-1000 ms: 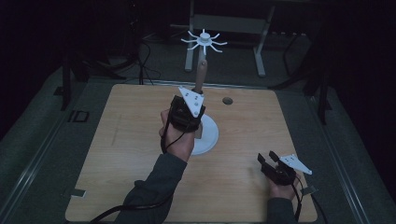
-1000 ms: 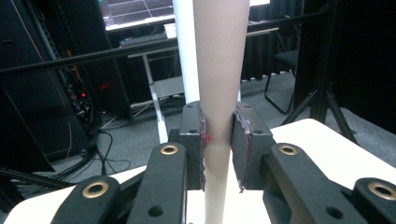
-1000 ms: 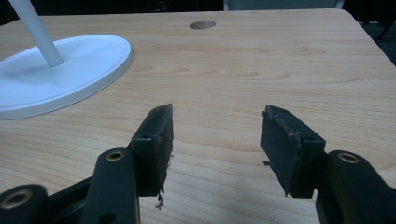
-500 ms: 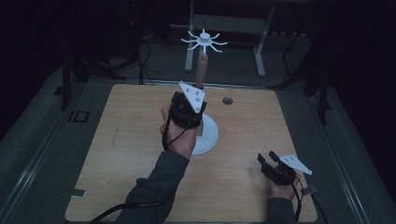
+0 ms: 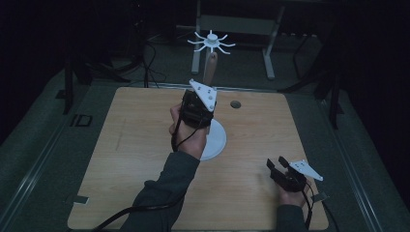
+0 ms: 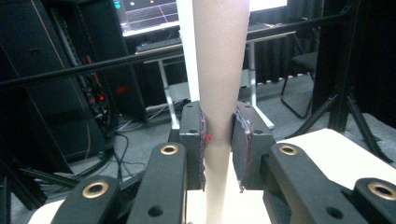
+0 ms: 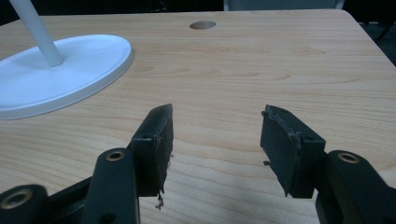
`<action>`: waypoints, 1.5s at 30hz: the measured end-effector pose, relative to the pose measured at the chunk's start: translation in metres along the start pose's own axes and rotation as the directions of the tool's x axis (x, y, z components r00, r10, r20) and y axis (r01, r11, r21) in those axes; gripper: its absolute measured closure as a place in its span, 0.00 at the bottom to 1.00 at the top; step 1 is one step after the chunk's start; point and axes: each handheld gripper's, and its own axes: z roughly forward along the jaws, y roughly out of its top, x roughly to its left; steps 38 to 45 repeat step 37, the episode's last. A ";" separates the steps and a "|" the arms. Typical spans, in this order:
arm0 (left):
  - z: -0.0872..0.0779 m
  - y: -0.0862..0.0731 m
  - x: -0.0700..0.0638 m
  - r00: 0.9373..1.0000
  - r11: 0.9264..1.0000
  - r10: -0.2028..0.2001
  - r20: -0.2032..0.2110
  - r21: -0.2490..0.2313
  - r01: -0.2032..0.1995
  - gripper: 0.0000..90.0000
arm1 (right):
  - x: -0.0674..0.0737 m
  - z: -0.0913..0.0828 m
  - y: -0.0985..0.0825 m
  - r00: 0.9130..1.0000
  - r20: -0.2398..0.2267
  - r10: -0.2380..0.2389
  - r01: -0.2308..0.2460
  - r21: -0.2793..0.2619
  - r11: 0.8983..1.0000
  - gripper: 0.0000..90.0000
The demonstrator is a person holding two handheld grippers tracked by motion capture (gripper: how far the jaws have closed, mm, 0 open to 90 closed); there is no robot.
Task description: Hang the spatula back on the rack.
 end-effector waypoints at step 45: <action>0.002 -0.014 0.004 0.998 1.000 -0.008 0.068 0.014 0.007 0.54 | 0.000 0.000 0.000 1.000 0.001 0.005 -0.005 0.002 1.000 0.46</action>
